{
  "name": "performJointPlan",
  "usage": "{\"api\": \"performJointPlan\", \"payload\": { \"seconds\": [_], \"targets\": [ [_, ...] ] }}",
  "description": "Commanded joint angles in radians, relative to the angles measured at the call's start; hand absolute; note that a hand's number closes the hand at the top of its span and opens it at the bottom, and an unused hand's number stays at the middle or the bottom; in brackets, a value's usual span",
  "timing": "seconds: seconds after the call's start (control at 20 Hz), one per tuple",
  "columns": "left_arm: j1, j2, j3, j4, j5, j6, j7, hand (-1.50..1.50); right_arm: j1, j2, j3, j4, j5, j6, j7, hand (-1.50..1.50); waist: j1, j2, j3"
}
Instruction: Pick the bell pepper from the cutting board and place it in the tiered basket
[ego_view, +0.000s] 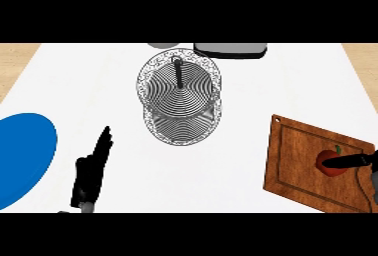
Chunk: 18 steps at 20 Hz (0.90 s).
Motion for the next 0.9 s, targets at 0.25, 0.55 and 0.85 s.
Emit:
{"api": "performJointPlan", "payload": {
  "seconds": [0.25, 0.55, 0.85],
  "targets": [
    [-0.005, -0.003, 0.015, 0.004, -0.001, 0.002, 0.023, 0.0, -0.144, 0.099, 0.005, 0.144, -0.006, 0.16, 0.199, -1.5, -0.025, -0.005, 0.002],
    [0.01, 0.02, 0.053, -0.001, 0.01, -0.009, 0.019, 0.0, -0.184, 0.137, -0.008, 0.221, 0.003, 0.167, 0.199, -1.5, -0.038, -0.007, 0.004],
    [0.049, 0.024, 0.048, -0.026, 0.01, -0.03, 0.003, 0.0, -0.204, 0.156, -0.055, 0.271, -0.031, 0.199, 0.198, -1.5, -0.038, -0.008, 0.006]
  ]
}}
